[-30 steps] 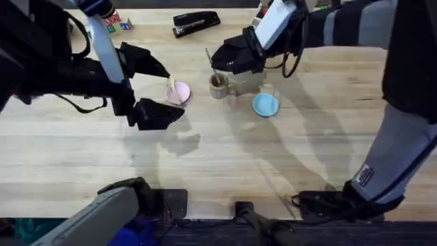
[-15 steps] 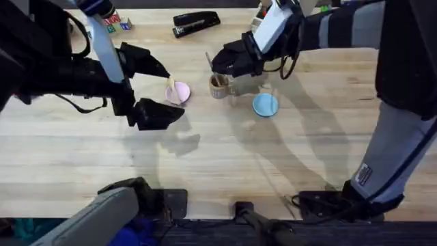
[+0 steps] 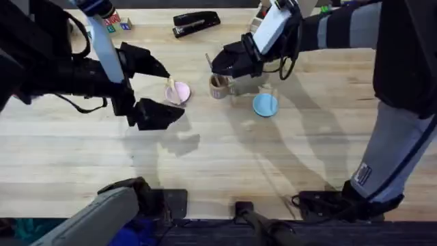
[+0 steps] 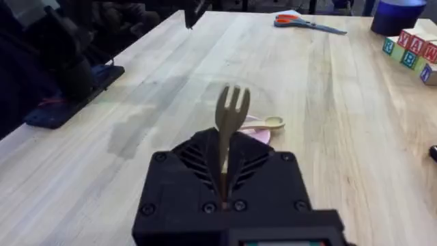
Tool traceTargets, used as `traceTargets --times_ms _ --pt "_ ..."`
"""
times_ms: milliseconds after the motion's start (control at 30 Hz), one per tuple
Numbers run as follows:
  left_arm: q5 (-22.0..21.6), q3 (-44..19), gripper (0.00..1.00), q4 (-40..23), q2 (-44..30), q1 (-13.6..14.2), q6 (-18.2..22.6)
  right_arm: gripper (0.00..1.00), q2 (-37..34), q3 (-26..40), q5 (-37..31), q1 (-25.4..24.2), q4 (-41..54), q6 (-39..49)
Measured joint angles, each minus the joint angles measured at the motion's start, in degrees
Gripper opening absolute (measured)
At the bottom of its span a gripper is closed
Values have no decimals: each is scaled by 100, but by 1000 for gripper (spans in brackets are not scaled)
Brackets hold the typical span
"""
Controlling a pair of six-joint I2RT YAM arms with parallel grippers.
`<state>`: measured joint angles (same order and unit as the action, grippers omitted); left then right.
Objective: Pick up a utensil and set it on the pink plate, then put the other utensil in the container.
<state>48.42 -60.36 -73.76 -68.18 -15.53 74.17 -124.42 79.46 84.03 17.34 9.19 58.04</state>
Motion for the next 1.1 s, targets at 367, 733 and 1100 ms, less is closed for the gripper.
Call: traceTargets --times_ms 367,733,1100 --pt "0 0 996 0 -1 0 1 33 0 0 -1 0 -2 0" --pt "0 0 995 0 -2 0 1 33 -373 9 52 0 -19 -59" --pt "0 0 995 0 -2 0 2 153 -396 11 94 0 -50 -87"
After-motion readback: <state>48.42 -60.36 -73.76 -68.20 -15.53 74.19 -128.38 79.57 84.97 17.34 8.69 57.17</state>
